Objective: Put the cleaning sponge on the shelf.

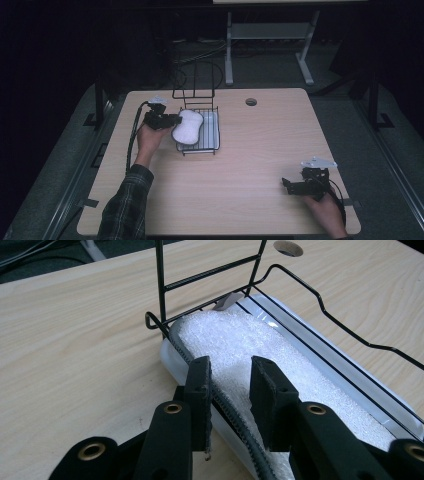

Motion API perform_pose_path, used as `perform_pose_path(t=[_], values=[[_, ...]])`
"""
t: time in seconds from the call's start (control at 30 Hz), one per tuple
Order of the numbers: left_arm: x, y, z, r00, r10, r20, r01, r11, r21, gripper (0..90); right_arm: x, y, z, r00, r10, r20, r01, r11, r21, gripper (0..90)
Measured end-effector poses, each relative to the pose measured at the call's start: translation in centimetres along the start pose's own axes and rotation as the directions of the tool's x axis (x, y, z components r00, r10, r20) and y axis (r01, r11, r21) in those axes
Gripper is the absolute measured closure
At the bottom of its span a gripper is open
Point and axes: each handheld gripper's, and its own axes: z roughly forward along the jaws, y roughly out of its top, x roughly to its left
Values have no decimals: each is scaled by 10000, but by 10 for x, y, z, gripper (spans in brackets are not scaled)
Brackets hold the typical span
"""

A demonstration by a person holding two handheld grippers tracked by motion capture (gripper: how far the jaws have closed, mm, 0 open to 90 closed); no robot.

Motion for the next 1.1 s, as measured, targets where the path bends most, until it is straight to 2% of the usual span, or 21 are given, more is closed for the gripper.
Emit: perform_pose_path(t=[0.27, 0.33, 0.47, 0.53, 0.6, 0.8, 1.0, 1.1], values=[[-6, 1, -5, 9999, 33, 156, -33, 10000, 19, 690, 0, 0, 0, 10000, 2, 0, -2, 10000, -1, 2], [-8, 0, -9, 9998, 152, 160, -150, 9998, -115, 685, 0, 0, 0, 10000, 0, 0, 0, 10000, -2, 2], [-12, -3, -17, 9995, 53, 323, -40, 9992, -403, 682, 0, 0, 0, 10000, -2, 1, 2, 10000, -2, 2], [-13, -6, -22, 9993, 92, 372, -78, 9992, -384, 689, 0, 0, 0, 10000, -1, 1, 1, 10000, -3, 2], [-15, -9, -27, 9993, 135, 344, -116, 9984, -562, 722, 0, 0, 0, 10000, -1, 0, 1, 10000, -2, 2], [-16, -21, -41, 9992, 169, 367, -149, 9985, -526, 896, 0, 0, 0, 10000, 2, 0, -2, 10000, -3, 2], [-15, -32, -46, 9988, 167, 456, -155, 9995, -261, 898, 0, 0, 0, 10000, 2, 1, -2, 10000, 0, 2], [-21, -34, -43, 9982, 265, 544, -255, 9995, -195, 898, 0, 0, 0, 10000, 0, 1, 0, 10000, 1, 2]])
